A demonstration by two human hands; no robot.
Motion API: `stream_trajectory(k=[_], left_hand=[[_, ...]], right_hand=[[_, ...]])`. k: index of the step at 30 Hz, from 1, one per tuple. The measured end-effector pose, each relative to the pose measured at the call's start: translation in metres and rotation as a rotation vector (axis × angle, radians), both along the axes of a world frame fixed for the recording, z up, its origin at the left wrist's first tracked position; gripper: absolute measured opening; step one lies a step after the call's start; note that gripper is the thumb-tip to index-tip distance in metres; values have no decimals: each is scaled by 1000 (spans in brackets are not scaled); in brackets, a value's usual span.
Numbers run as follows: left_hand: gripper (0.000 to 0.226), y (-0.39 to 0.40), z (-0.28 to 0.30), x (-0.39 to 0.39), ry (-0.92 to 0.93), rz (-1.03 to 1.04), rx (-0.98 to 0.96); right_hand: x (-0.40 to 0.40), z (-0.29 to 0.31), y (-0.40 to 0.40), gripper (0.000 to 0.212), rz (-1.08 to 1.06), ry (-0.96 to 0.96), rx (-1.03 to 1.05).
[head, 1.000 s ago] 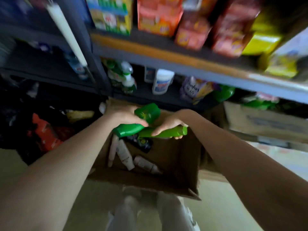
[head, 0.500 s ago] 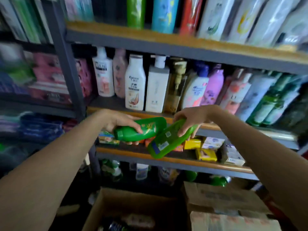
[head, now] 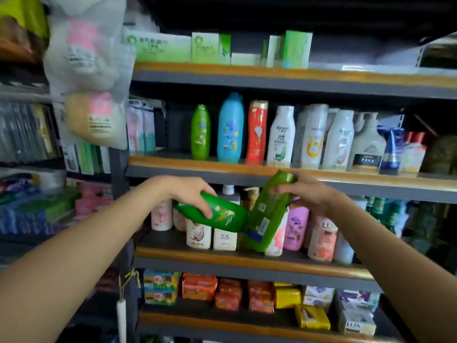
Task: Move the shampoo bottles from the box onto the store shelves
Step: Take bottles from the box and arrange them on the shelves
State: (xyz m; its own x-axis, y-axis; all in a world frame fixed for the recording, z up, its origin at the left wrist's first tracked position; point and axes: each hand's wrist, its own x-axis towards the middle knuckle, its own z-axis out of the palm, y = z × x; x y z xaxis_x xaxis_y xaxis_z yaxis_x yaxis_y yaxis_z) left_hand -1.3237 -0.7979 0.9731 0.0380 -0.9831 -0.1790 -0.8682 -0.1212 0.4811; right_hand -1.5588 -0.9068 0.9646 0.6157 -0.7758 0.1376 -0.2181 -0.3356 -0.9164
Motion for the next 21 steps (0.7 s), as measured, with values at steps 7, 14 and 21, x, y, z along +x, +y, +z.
stream_trajectory(k=[7, 14, 21], left_hand=[[48, 2, 62, -12, -1084, -12, -565], [68, -13, 71, 56, -1396, 65, -919], [42, -29, 86, 90, -1573, 104, -1093]], right_hand=[[18, 57, 1, 16, -246, -590, 114], [49, 100, -10, 15, -239, -763, 86], [97, 104, -30, 16, -232, -741, -112]])
